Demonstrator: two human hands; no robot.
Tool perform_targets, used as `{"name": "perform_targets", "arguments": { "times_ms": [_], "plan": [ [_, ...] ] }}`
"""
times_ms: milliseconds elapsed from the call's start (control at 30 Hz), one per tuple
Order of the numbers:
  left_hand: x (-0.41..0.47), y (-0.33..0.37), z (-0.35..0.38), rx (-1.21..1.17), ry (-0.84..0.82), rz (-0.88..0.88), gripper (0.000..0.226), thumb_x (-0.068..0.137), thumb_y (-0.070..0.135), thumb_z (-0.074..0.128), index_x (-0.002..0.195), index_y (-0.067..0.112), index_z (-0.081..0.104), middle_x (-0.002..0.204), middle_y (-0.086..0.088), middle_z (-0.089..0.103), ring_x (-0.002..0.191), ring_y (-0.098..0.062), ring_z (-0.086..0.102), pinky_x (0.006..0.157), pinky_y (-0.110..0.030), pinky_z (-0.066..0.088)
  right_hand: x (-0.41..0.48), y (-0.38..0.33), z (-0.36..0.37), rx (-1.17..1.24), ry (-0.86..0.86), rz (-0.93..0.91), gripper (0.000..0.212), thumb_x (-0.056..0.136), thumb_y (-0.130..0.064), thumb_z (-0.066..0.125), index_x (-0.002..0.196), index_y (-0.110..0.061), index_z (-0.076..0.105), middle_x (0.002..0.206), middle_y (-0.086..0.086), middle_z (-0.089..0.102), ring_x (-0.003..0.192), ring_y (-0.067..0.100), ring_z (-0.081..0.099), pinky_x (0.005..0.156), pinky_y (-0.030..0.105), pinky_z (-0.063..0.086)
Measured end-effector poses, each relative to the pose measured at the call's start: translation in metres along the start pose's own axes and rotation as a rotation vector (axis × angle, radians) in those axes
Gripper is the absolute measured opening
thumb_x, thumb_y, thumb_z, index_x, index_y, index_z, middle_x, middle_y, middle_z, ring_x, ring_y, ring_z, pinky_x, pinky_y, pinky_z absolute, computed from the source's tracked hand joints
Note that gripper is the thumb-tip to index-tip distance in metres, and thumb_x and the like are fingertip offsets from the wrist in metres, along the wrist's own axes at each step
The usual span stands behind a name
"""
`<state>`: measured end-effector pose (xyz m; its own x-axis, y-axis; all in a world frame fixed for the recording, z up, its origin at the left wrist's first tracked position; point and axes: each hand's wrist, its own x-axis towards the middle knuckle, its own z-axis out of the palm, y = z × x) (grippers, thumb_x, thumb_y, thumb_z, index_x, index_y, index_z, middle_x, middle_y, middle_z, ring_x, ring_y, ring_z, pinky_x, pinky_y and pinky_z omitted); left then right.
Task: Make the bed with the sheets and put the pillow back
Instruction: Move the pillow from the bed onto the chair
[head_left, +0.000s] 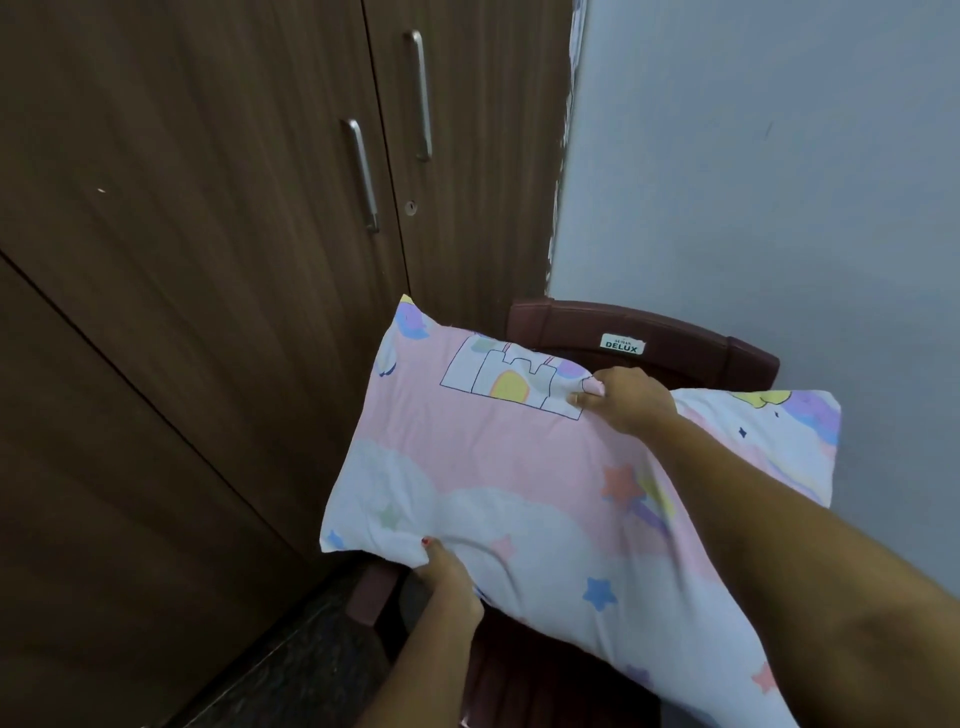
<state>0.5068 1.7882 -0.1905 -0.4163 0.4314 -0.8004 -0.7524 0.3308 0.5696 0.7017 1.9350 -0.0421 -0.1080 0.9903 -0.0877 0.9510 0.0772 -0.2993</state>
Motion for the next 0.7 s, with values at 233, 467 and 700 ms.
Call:
{"name": "perform_targets", "arguments": {
  "times_ms": [233, 467, 700],
  "plan": [
    [0.040, -0.009, 0.005, 0.354, -0.104, -0.237, 0.061, 0.092, 0.057, 0.041, 0.138, 0.016, 0.041, 0.132, -0.013, 0.053, 0.110, -0.035, 0.056, 0.083, -0.047, 0.054, 0.025, 0.014, 0.020, -0.129, -0.018, 0.102, 0.044, 0.087, -0.058, 0.051, 0.121, -0.033, 0.059, 0.115, -0.005, 0.063, 0.108, 0.021, 0.057, 0.082, 0.032, 0.042],
    [0.001, 0.052, 0.033, 1.689, -0.569, -0.147, 0.026, 0.091, 0.025, 0.045, 0.101, 0.006, 0.060, 0.096, -0.010, 0.070, 0.093, -0.029, 0.067, 0.085, -0.033, 0.051, 0.032, 0.017, 0.048, -0.352, 0.050, 0.224, 0.041, 0.088, -0.053, 0.052, 0.119, -0.026, 0.057, 0.117, 0.001, 0.058, 0.111, 0.024, 0.050, 0.089, 0.037, 0.033],
    [-0.041, 0.072, 0.125, 1.417, -0.500, 1.517, 0.029, 0.090, 0.027, 0.051, 0.117, 0.020, 0.058, 0.121, -0.004, 0.060, 0.117, -0.028, 0.054, 0.092, -0.040, 0.045, 0.009, -0.022, 0.101, -0.247, 0.398, 0.070, 0.055, 0.085, -0.039, 0.039, 0.137, -0.023, 0.049, 0.136, 0.006, 0.054, 0.125, 0.030, 0.050, 0.102, 0.050, 0.034]
  ]
}}
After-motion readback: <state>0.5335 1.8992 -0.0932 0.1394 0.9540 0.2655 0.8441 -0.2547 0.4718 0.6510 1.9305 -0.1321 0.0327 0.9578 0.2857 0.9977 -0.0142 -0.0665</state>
